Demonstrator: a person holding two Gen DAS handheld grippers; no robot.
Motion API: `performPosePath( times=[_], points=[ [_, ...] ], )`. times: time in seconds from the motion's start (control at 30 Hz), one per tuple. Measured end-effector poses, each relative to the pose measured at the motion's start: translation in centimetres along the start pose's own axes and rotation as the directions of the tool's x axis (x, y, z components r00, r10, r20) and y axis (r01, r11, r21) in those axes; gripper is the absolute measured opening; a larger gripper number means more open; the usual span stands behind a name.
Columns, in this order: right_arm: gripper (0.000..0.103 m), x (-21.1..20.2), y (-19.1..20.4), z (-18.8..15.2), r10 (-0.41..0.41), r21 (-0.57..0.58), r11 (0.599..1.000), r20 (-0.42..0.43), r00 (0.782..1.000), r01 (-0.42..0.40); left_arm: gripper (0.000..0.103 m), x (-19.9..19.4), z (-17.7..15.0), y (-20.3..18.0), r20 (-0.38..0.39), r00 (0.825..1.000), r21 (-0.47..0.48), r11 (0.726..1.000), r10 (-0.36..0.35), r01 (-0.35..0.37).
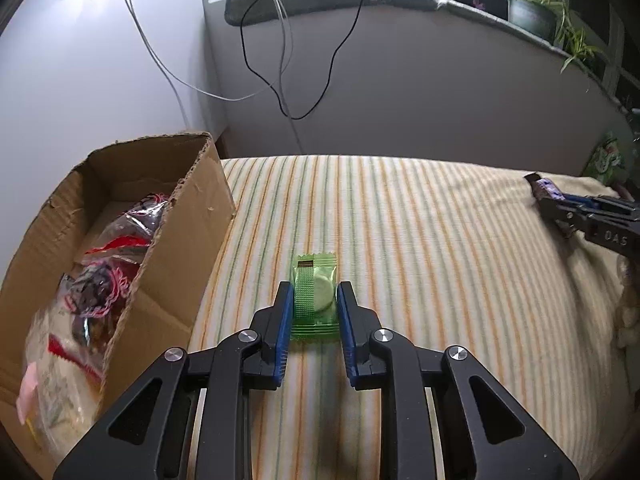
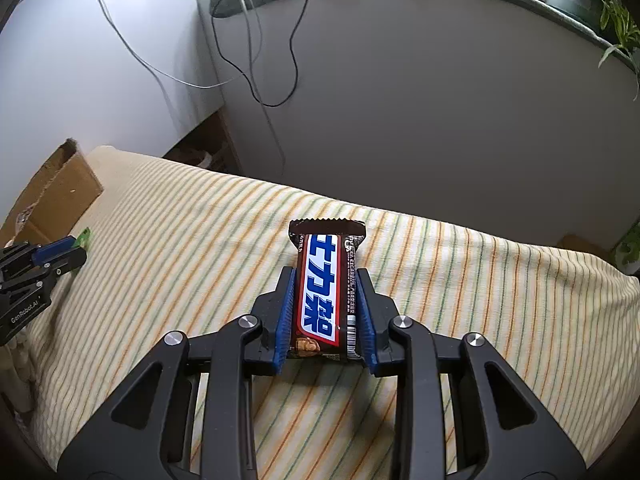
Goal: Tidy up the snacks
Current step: 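Grasp the Snickers bar with the right tool while the left grasps the green mint pack, then carry the Snickers bar and mint pack into the box and open both tools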
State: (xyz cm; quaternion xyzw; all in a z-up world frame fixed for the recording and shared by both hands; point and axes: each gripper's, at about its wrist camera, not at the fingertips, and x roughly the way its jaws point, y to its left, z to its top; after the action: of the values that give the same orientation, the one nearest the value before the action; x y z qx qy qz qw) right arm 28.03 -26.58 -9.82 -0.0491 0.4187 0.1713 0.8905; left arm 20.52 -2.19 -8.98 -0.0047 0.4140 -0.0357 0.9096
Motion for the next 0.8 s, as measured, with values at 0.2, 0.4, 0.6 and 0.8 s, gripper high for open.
performPosePath(
  times=[0.2, 0.4, 0.6, 0.8],
  points=[
    [0.03, -1.9, 1.3, 0.0, 0.036, -0.027, 0.999, 0.039, 0.999, -0.035, 0.02, -3.2, 0.1, -0.4, 0.055, 0.997, -0.003, 0.999, -0.045, 0.045],
    [0.03, -3.7, 3.1, -0.2, 0.049, -0.036, 0.998, 0.041, 0.998, -0.047, 0.02, -6.5, -0.8, 1.2, 0.119, 0.991, -0.015, 0.998, -0.062, 0.064],
    [0.03, -6.2, 5.7, -0.2, 0.035, -0.075, 0.997, 0.058, 0.998, -0.031, 0.02, -9.8, -2.0, 2.7, 0.17, 0.983, -0.03, 0.997, -0.069, 0.075],
    [0.03, -8.6, 9.6, 0.3, 0.031, -0.118, 0.993, 0.086, 0.996, -0.021, 0.02, -12.2, -3.4, 4.6, 0.218, 0.974, -0.042, 0.996, -0.067, 0.078]
  ],
)
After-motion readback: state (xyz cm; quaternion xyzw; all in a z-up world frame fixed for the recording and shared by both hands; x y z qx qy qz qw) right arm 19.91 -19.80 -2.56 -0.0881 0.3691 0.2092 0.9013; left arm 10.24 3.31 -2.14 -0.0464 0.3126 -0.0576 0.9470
